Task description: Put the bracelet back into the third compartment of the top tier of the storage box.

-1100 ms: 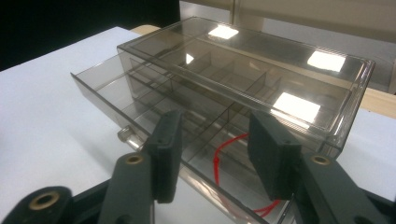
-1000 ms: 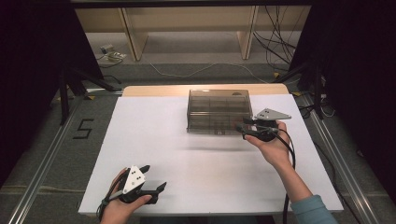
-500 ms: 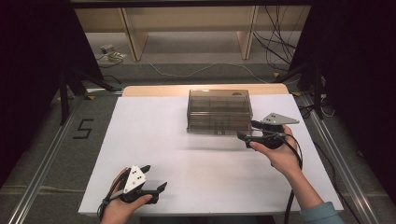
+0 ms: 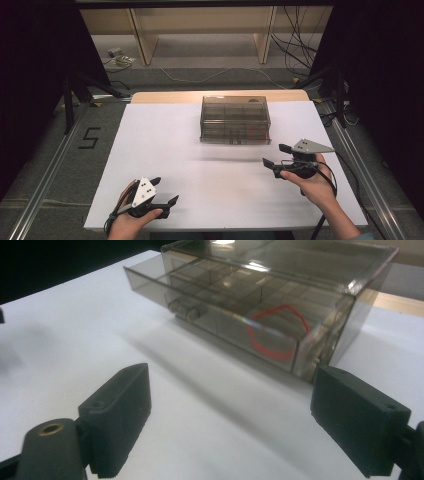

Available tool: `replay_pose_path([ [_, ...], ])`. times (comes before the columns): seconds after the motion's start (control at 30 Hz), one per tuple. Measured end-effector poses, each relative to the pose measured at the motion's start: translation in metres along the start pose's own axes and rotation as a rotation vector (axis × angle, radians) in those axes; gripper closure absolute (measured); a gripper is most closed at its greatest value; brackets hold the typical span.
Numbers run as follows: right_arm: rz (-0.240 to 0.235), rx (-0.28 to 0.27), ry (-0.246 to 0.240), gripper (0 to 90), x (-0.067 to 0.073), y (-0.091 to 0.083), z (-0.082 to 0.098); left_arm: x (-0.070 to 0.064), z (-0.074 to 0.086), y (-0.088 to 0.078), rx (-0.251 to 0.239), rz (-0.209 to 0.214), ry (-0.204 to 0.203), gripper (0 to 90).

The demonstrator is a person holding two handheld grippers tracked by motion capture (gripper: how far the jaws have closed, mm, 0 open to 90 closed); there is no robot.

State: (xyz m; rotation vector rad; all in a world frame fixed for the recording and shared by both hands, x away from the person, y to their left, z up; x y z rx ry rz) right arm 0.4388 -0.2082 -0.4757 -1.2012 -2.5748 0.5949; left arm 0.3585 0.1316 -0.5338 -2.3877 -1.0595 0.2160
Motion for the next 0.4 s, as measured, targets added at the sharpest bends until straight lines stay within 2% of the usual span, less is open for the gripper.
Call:
replay_pose_path([
  [0.13, -0.018, -0.009, 0.008, 16.8, 0.0, -0.012, 0.017, 0.0, 0.0, 0.0, 0.001, 0.0, 0.003, 17.3],
  [0.27, -0.025, 0.005, 0.014, 16.5, 0.004, -0.022, 0.034, -0.001, -0.001, 0.0, 0.001, 0.004, 0.005, 17.3],
  [0.4, -0.023, 0.001, 0.016, 16.3, 0.007, -0.033, 0.041, -0.013, -0.01, 0.002, -0.023, 0.031, -0.006, 16.6],
])
Point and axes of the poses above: each handheld gripper's, and its own axes: y roughly forward along the jaws, z roughly out of its underside, x roughly to its left, the point moved 10 cm from there along y, roughly forward along the jaws, and after that the axes turned 2 degrees about z, right-handed, at the moved point
